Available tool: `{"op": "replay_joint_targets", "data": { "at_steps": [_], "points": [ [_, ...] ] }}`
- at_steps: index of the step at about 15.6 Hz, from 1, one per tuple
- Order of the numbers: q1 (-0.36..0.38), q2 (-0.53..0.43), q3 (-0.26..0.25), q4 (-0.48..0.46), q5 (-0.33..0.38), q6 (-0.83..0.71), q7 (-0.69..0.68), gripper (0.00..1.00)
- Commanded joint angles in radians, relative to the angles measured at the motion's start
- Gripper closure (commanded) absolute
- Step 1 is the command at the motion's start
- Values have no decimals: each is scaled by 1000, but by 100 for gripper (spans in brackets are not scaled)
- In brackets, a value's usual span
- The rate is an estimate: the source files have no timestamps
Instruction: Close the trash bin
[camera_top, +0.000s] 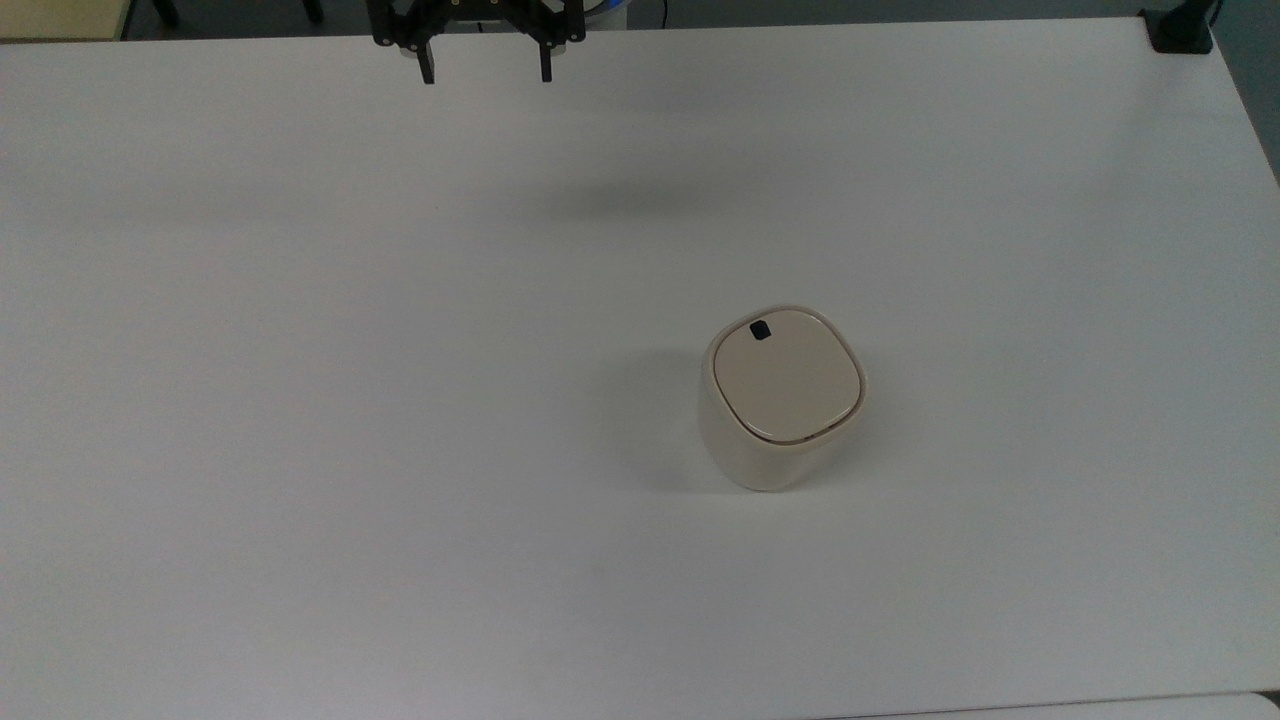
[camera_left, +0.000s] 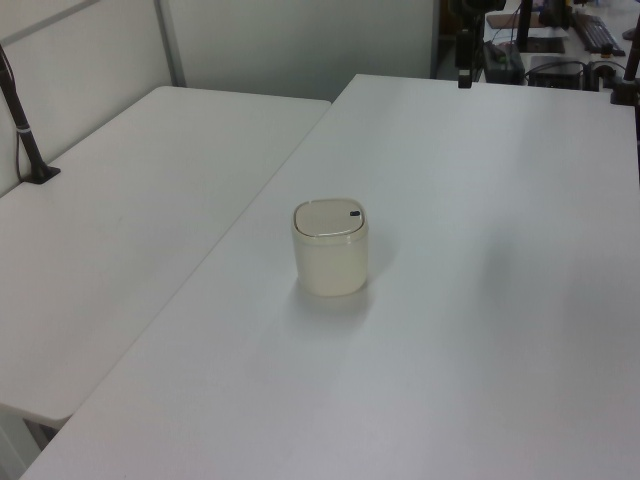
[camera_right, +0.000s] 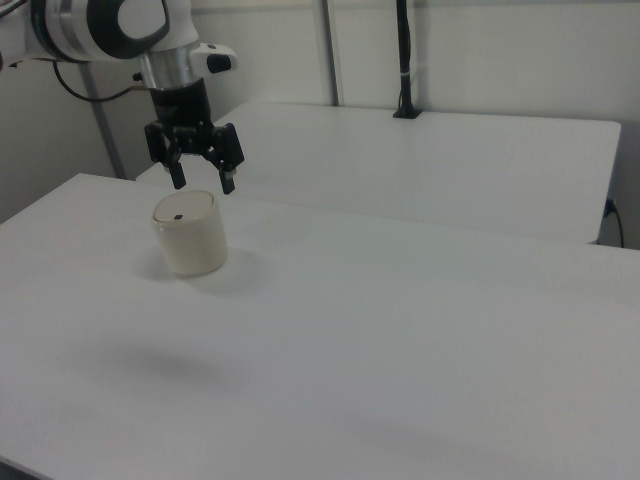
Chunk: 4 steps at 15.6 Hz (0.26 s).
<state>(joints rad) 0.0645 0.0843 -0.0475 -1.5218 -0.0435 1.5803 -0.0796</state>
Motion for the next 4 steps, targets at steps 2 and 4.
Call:
{"op": "replay_joint_targets", "data": {
  "at_steps": [2, 4],
  "points": [
    [6, -26, -3, -29, -13, 4, 21, 0],
    [6, -26, -3, -28, -13, 4, 21, 0]
  ]
}}
